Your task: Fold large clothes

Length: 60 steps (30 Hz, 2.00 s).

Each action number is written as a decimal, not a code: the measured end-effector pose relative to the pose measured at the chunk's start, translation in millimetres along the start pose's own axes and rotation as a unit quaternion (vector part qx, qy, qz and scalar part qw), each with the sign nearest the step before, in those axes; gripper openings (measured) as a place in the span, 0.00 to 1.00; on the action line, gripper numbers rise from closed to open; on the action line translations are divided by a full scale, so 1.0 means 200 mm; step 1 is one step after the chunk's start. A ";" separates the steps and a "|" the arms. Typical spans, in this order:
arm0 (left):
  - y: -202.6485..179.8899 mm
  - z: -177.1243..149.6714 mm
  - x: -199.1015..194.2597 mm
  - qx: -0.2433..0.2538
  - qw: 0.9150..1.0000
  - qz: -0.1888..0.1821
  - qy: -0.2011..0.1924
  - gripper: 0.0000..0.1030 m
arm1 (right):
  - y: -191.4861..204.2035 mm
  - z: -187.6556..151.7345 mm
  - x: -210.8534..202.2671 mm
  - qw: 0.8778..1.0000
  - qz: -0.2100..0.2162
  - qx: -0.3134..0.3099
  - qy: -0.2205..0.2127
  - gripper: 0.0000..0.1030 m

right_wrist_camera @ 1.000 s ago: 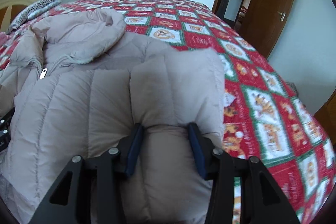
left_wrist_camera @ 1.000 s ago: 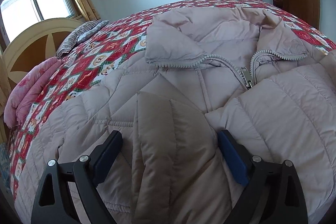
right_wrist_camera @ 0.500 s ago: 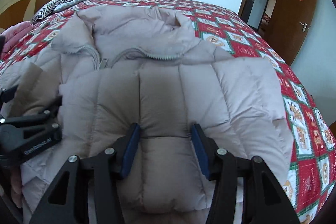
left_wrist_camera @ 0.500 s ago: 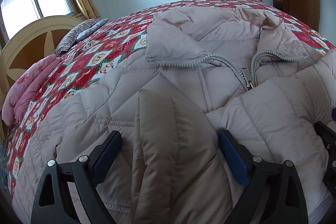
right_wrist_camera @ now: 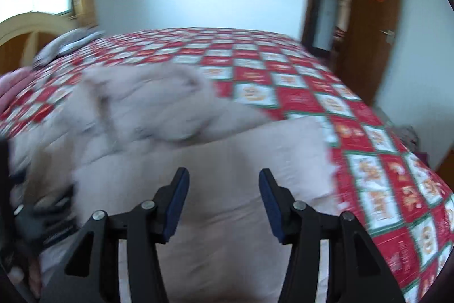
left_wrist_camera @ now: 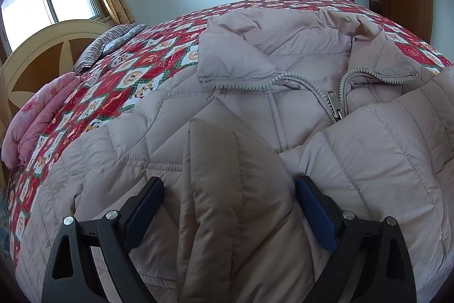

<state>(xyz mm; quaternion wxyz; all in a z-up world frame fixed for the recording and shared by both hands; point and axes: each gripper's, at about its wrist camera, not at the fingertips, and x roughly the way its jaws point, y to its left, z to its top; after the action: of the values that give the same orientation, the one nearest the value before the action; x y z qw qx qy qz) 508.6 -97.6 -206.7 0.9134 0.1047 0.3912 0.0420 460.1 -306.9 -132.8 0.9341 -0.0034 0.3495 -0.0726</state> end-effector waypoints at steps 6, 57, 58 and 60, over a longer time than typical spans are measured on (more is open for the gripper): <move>0.00 0.00 0.00 0.004 1.000 0.001 -0.001 0.93 | -0.21 -0.05 0.29 0.996 -0.006 0.048 0.078 0.53; 1.82 -1.05 -0.50 -0.162 0.962 0.207 0.069 0.94 | 0.33 -0.26 0.07 0.998 0.014 -0.046 0.048 0.67; 1.84 -1.08 -0.49 -0.175 0.961 0.201 0.072 0.94 | 0.33 -0.26 0.07 0.998 0.013 -0.046 0.048 0.67; 1.84 -1.12 -0.49 -0.211 0.958 0.180 0.070 0.94 | 0.33 -0.26 0.07 0.998 0.013 -0.045 0.047 0.67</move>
<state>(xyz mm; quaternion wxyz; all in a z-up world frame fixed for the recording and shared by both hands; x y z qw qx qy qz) 280.3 281.6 -205.0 0.8622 -0.0255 0.4115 0.2943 445.8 -241.5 -184.7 0.9165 -0.0378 0.3959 -0.0443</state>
